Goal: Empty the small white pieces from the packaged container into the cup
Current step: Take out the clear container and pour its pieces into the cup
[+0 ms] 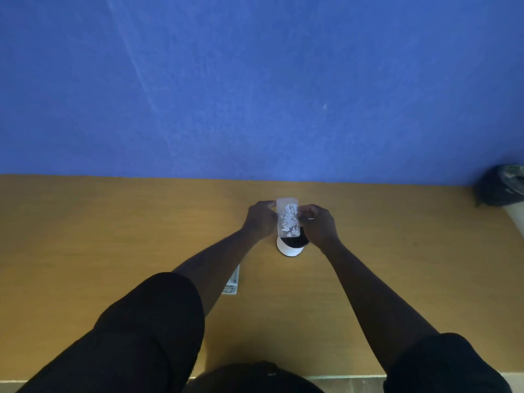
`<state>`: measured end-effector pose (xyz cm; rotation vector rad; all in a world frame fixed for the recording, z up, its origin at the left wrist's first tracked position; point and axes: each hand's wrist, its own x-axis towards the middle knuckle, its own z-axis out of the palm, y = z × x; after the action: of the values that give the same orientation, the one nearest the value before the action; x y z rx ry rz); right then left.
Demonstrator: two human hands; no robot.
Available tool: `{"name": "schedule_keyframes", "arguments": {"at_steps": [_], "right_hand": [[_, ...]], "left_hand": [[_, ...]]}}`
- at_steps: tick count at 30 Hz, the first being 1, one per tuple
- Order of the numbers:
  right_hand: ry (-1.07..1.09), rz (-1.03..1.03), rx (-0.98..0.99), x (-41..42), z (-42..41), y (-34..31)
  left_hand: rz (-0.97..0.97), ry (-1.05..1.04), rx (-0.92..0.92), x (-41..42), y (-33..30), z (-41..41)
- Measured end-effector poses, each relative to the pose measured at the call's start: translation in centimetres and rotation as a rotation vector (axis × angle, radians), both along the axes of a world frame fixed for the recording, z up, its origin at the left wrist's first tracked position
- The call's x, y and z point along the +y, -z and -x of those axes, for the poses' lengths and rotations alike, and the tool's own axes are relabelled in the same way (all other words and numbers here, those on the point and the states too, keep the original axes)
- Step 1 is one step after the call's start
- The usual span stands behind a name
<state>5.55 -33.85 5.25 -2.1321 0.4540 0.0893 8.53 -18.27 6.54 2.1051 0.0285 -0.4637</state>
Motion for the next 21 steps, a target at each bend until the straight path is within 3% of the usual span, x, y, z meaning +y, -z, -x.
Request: {"name": "schedule_keyframes", "arguments": {"at_steps": [9,21], "right_hand": [[0.007,0.019,-0.027,-2.1,-0.1,1.1],[-0.137,0.204,-0.109,-2.7,0.4,1.8]], "left_hand": [[-0.093,0.010,-0.173,-2.3,1.4,-0.1],[-0.113,-0.023,-0.204,-2.7,2.3,0.4]]}}
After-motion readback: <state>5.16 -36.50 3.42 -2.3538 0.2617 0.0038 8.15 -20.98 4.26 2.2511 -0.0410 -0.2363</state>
